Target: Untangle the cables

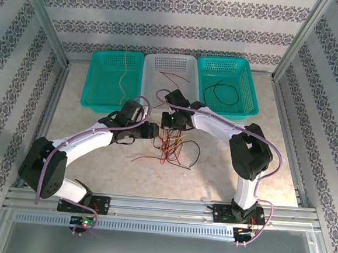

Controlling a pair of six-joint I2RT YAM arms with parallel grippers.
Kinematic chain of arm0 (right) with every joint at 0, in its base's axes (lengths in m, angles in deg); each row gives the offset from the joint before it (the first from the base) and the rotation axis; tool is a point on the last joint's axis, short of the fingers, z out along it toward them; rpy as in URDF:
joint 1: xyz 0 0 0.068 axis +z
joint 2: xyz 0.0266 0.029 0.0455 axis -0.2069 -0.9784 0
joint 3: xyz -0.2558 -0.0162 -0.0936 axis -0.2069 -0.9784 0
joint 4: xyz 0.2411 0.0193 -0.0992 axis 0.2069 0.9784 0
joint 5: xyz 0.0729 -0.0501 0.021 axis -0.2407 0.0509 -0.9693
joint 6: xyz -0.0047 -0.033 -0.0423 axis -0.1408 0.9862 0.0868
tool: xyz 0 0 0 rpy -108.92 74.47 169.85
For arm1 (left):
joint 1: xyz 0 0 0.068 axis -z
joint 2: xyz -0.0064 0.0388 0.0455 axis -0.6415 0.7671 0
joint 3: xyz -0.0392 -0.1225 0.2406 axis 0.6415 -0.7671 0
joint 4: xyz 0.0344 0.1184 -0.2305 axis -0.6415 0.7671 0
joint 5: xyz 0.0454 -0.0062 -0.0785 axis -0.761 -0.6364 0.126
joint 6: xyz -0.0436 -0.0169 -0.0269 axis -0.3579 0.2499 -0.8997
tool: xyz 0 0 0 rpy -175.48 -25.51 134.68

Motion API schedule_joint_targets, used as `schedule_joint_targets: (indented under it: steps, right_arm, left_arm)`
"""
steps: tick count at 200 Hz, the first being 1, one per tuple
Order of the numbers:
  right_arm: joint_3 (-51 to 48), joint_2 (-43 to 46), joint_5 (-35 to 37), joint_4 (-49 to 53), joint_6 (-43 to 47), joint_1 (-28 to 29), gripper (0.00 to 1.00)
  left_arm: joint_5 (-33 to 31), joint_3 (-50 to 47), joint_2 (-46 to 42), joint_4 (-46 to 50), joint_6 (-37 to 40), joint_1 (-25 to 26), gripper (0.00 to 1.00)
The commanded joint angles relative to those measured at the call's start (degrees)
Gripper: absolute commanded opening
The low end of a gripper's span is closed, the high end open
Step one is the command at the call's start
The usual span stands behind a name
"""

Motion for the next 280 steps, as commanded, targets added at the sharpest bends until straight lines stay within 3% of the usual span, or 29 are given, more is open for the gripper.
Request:
schedule_joint_targets:
  steps: [1, 57, 134, 191, 280]
  right_arm:
    - [-1.98, 4.93, 0.67, 0.33, 0.89, 1.5, 0.0]
    - [-8.42, 16.11, 2.03, -1.86, -1.39, 3.97, 0.0]
    - [-7.99, 22.98, 1.51, -1.88, -2.43, 4.55, 0.0]
    - [-5.3, 34.13, 2.43, 0.92, 1.13, 5.63, 0.0]
    - [0.59, 42.88, 6.29, 3.57, 6.66, 5.82, 0.0]
  left_arm:
    - [0.17, -0.52, 0.35, -0.82, -0.44, -0.43, 0.46]
    - [5.39, -3.02, 1.52, -9.49, -6.85, 0.47, 0.46]
    - [4.39, -3.87, 2.17, -10.12, -7.43, 2.94, 0.17]
    - [3.79, -3.98, 2.38, -9.1, -7.41, 2.94, 0.0]
    - [4.1, -3.18, 1.82, -7.81, -7.39, 2.94, 0.0]
